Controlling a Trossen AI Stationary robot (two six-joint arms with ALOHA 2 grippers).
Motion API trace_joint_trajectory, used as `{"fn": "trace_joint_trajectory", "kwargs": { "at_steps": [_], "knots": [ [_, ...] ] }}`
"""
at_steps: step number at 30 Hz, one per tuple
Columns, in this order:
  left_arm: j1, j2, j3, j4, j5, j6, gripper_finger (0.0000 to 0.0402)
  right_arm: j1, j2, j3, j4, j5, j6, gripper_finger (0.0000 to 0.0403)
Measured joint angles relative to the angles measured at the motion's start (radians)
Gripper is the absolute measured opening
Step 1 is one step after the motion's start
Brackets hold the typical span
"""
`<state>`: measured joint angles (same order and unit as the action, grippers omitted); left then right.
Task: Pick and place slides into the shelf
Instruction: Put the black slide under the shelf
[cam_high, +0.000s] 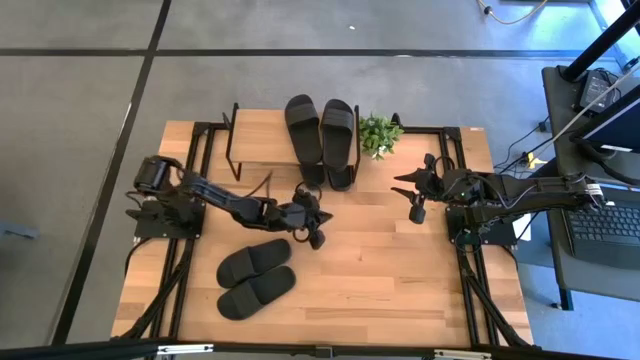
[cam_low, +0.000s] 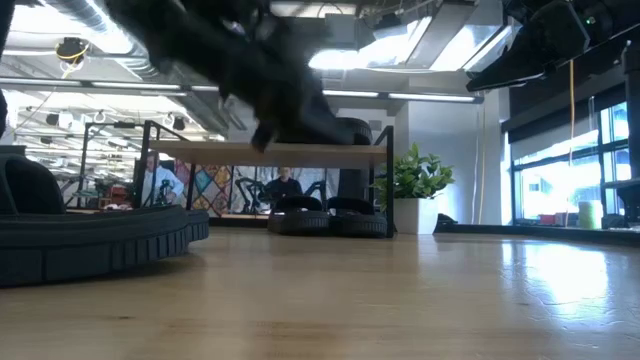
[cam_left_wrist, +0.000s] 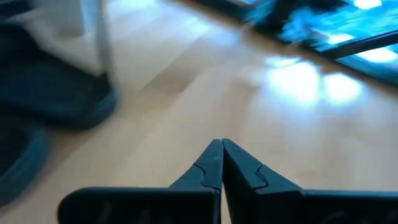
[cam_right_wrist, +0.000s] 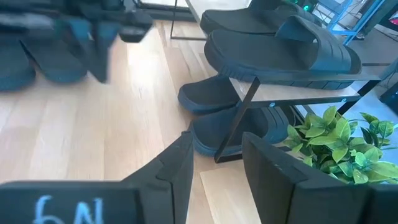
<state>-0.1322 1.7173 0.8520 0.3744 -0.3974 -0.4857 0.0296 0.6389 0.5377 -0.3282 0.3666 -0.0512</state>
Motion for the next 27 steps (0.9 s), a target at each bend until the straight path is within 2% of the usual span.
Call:
{"fn": "trace_joint_trajectory", "kwargs": {
  "at_steps": [4,10,17,23,27],
  "knots": [
    [-0.03,-0.118,0.0,-0.003,0.088,0.086,0.0,0.0,0.0,0.0,0.035,0.0,0.017,0.0138],
    [-0.085,-0.294,0.0,-0.076,0.088,0.205,0.0009,0.0,0.001,0.0,0.091,0.0,0.017,0.0138],
    [-0.146,-0.444,0.0,-0.176,0.072,0.209,0.0075,0.0,0.01,0.0,0.174,0.0,0.036,0.0138],
    [-0.209,-0.547,0.0,-0.242,0.131,0.207,0.0158,0.0,0.081,0.0,0.287,-0.001,0.105,0.0138],
    [-0.27,-0.608,0.0,-0.334,0.178,0.18,0.0189,0.0,0.162,0.0,0.366,-0.001,0.148,0.0138]
  ]
}}
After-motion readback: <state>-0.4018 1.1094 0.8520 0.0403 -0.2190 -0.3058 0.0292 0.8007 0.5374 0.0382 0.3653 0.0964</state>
